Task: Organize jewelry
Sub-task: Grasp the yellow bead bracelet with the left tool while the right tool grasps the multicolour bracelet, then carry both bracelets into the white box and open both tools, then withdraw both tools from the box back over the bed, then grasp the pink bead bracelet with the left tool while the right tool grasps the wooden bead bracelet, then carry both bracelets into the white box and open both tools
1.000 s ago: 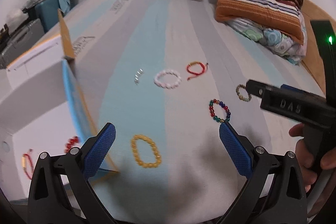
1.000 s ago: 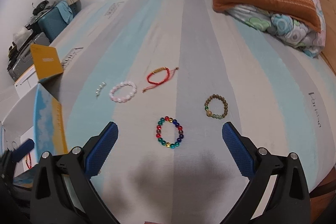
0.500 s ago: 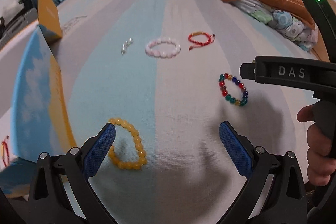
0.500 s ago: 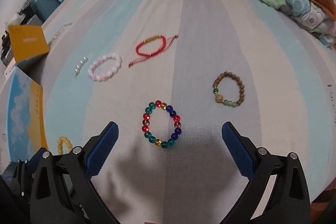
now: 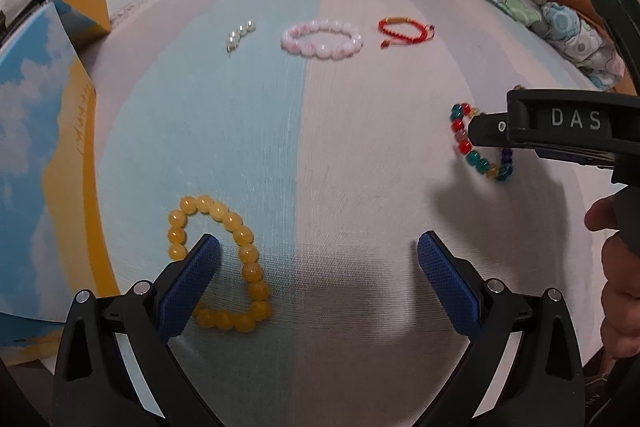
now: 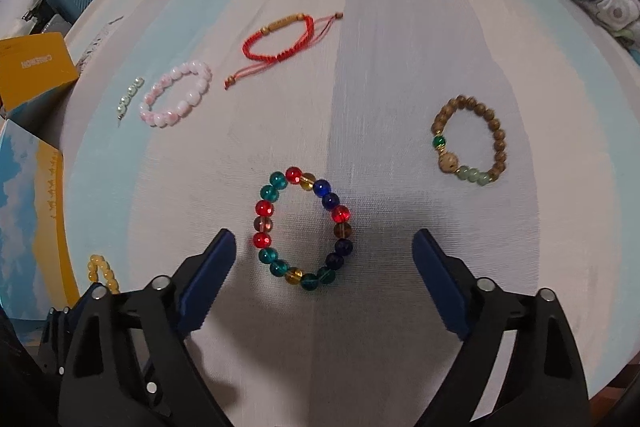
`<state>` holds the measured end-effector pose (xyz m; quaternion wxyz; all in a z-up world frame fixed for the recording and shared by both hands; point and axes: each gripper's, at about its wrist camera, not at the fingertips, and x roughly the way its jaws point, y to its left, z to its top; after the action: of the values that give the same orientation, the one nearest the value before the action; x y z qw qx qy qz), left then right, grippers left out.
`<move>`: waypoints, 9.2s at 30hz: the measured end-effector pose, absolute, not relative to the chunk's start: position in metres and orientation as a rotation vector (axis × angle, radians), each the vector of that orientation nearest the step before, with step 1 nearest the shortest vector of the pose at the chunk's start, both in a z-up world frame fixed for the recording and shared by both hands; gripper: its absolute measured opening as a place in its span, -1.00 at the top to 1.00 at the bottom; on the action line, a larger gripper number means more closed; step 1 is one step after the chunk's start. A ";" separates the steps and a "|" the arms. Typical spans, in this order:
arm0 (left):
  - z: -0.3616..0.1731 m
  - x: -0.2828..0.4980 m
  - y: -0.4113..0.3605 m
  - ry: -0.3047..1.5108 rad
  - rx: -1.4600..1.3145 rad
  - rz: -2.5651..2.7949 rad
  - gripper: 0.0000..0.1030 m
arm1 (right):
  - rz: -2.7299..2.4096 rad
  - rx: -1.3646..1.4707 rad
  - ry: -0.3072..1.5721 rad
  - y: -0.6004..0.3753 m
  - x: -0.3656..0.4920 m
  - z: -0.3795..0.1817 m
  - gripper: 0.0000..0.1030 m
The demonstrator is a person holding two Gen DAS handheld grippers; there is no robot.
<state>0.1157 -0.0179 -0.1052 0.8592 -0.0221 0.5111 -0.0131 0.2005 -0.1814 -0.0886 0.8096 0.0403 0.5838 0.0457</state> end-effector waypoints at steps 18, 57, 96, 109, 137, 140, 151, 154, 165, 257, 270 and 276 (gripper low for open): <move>-0.106 0.116 -0.015 1.098 -0.051 -0.063 0.40 | 0.067 0.019 1.267 -0.171 0.204 -0.101 0.66; -0.003 0.099 0.011 1.000 -0.153 -0.144 0.83 | 0.114 0.082 1.061 -0.168 0.179 -0.014 0.82; 0.111 0.011 0.196 0.818 -0.268 0.187 0.83 | 0.409 -0.048 0.829 0.016 0.110 0.100 0.83; 0.064 -0.022 0.284 0.907 -0.289 0.392 0.83 | 0.629 -0.149 0.849 0.123 0.068 0.075 0.83; -0.008 -0.017 0.313 1.053 -0.296 0.474 0.78 | 0.638 -0.268 1.043 0.173 0.077 -0.008 0.78; -0.002 -0.018 0.311 1.040 -0.293 0.478 0.58 | 0.643 -0.275 1.027 0.173 0.074 -0.003 0.48; 0.036 -0.020 0.286 0.926 -0.237 0.490 -0.56 | 0.645 -0.174 0.880 0.144 0.073 0.043 -0.55; 0.048 -0.018 0.273 0.901 -0.214 0.483 -0.78 | 0.627 -0.134 0.854 0.131 0.077 0.054 -0.66; 0.077 0.007 0.206 0.844 -0.124 0.408 -0.89 | 0.483 -0.126 0.739 0.059 0.092 0.087 -0.85; -0.067 0.257 -0.047 1.021 -0.055 -0.133 0.61 | -0.046 0.072 1.181 -0.250 0.244 -0.062 0.72; -0.031 0.239 -0.039 0.972 -0.072 -0.121 0.61 | -0.033 0.039 1.041 -0.238 0.236 -0.009 0.72; -0.013 0.227 -0.036 0.968 -0.067 -0.099 0.61 | 0.000 0.022 0.995 -0.220 0.228 0.013 0.72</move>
<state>0.2271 -0.0359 -0.0128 0.8833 -0.0322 0.4652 -0.0478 0.2275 -0.2197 0.0128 0.8787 0.0107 0.4772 0.0001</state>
